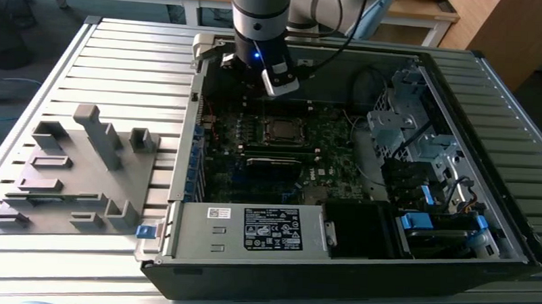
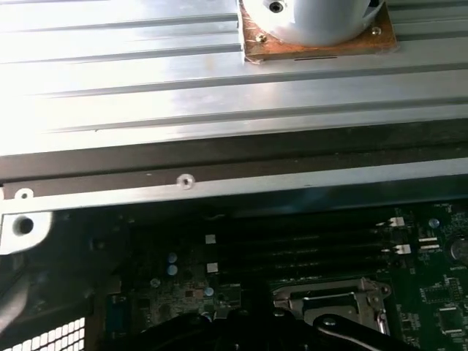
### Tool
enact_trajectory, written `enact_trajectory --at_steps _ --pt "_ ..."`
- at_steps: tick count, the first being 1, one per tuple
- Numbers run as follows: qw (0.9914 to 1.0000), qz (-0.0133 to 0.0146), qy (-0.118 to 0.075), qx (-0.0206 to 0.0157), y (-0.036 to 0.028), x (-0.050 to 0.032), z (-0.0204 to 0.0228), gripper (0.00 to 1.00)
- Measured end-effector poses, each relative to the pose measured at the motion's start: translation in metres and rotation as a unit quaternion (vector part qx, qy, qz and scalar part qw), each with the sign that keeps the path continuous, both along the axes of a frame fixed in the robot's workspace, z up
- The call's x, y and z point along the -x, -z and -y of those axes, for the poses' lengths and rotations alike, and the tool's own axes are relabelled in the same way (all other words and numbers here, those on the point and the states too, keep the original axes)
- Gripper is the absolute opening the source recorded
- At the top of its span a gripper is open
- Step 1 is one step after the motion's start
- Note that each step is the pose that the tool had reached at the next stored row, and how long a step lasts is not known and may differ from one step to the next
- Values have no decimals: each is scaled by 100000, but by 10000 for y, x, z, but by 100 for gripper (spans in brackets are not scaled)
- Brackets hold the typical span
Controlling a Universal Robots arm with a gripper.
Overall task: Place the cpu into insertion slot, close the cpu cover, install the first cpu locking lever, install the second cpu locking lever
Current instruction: 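Install the first cpu locking lever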
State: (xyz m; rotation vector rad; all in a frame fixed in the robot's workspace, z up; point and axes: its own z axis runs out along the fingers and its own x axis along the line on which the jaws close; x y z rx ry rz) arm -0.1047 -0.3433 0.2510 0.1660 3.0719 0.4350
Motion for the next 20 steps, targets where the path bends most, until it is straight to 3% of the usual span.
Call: enact_trajectory --at_steps 9,16,17,20 --pt "100000 1 1 52 1 -154 0 11" --pt "100000 4 3 60 1 -207 0 11" --pt "99999 2 3 521 1 -218 -17 11" --pt "99998 -1 3 587 1 -217 -24 11"
